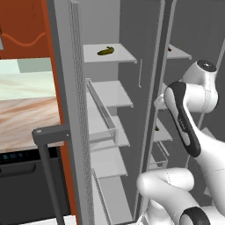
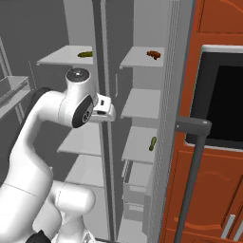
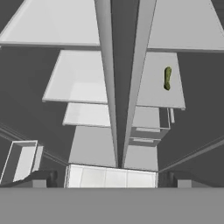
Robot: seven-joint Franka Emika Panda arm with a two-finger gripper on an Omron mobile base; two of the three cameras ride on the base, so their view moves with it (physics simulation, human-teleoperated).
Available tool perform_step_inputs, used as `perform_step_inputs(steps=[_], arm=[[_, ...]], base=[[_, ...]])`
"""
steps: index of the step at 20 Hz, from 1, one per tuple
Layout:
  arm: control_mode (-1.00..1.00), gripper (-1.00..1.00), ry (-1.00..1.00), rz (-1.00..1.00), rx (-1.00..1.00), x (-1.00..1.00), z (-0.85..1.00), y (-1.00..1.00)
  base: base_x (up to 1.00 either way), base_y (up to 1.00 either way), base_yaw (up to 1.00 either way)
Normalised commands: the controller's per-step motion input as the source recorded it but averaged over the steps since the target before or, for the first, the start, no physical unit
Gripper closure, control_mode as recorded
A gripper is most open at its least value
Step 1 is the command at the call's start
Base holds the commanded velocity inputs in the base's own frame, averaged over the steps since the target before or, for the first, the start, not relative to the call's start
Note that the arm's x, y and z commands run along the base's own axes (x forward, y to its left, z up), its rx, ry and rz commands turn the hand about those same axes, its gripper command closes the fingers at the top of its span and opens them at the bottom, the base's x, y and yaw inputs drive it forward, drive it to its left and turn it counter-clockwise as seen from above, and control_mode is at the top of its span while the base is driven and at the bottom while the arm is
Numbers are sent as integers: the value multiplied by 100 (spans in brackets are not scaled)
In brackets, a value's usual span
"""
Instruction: Pick up the frozen chicken drumstick from the freezer, place it on any shelf in the fridge, and close the fridge and freezer doors when done.
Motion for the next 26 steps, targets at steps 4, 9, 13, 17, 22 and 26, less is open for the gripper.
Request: perform_step_inputs(steps=[4,9,13,17,22,26], arm=[[-100,-100,-4,0,0,-36,0,39],[-100,-100,-5,0,0,-41,0,74],[-100,-100,0,0,0,-4,0,28],[-100,-100,0,0,0,0,0,0],[-100,-100,0,0,0,0,0,0],[-100,-100,0,0,0,2,0,-6]], base=[[0,0,0],[0,0,0],[0,0,0],[0,0,0],[0,0,0],[0,0,0]])
